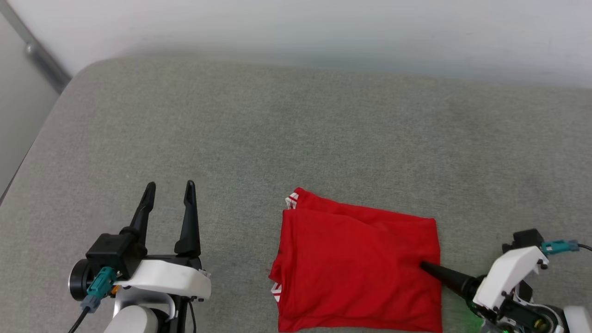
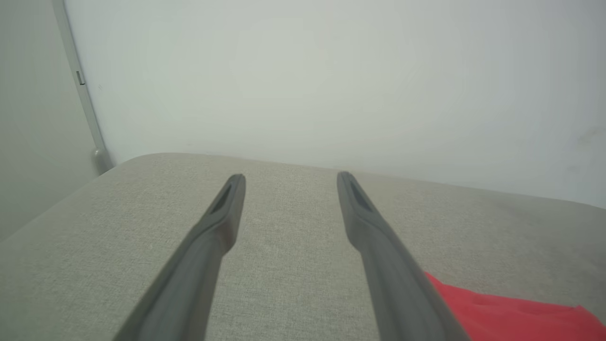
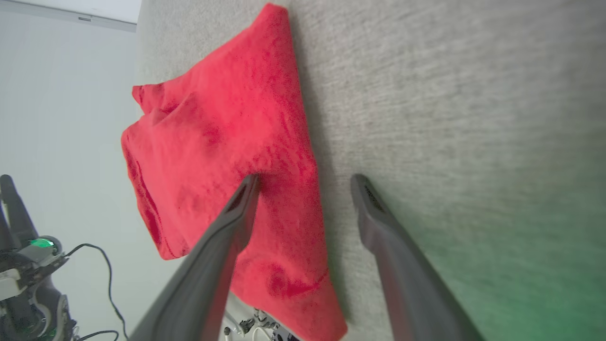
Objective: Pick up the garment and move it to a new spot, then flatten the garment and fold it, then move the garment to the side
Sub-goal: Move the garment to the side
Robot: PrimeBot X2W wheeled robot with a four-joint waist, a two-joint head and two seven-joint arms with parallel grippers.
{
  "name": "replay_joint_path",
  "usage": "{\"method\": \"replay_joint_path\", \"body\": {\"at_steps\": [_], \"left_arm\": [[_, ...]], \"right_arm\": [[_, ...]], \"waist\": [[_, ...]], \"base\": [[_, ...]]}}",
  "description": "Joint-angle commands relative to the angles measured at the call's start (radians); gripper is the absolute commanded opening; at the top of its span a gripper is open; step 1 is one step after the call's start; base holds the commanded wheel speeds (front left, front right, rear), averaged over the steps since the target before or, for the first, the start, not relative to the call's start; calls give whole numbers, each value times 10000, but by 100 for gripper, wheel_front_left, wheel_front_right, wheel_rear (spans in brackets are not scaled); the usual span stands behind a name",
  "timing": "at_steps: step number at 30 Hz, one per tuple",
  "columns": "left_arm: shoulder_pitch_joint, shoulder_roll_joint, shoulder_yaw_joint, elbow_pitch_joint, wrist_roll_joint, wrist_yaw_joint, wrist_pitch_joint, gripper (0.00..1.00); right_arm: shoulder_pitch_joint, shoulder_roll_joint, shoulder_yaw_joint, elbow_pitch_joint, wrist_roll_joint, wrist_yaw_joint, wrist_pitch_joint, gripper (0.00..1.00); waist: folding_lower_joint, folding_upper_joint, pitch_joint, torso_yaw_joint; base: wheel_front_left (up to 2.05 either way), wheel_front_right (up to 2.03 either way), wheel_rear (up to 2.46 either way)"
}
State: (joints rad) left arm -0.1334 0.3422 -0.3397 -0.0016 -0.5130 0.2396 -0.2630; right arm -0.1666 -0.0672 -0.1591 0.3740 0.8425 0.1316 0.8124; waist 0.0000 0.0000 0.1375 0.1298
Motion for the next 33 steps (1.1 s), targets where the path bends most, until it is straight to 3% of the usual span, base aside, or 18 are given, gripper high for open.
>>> {"method": "replay_joint_path", "body": {"at_steps": [1, 5, 6, 7, 11, 18, 26, 33], "left_arm": [[-133, 3, 51, 34, 87, -59, -18, 100], [-215, -38, 101, 146, 183, -210, -18, 100], [-199, -55, 115, 169, 190, -256, -18, 100], [-185, -79, 121, 194, 202, -275, -19, 100], [-50, -162, 113, 324, 284, -319, -20, 100], [279, -27, 94, 242, 335, -247, 10, 100], [608, 47, 21, -96, 305, -193, 66, 100], [127, 143, -168, -674, 472, -270, 285, 100]], "right_arm": [[-56, 190, 184, 494, 298, -18, 128, 100], [-323, 286, 703, 1355, 1065, -21, 314, 100], [-407, 311, 826, 1454, 1197, -23, 266, 42], [-477, 328, 923, 1501, 1332, -23, 149, 0], [-643, 258, 1248, 1322, 1453, -18, -309, 0], [-680, -699, 2390, 302, 330, -11, -1634, 0], [-935, -1995, 3468, 327, -1925, -11, -2168, 0], [-2035, -2412, 3769, 771, -2838, -11, -2626, 0]], "waist": [[0, 0, 258, 221], [0, 0, 437, 391], [0, 0, 447, 408], [0, 0, 450, 417], [0, 0, 207, 325], [0, 0, -417, -426], [0, 0, -696, -2330], [0, 0, 204, -4102]], "base": [[0, 0, 0], [0, 0, 0], [0, 0, 0], [0, 0, 0], [0, 0, 0], [0, 0, 0], [0, 0, 0], [0, 0, 0]]}}
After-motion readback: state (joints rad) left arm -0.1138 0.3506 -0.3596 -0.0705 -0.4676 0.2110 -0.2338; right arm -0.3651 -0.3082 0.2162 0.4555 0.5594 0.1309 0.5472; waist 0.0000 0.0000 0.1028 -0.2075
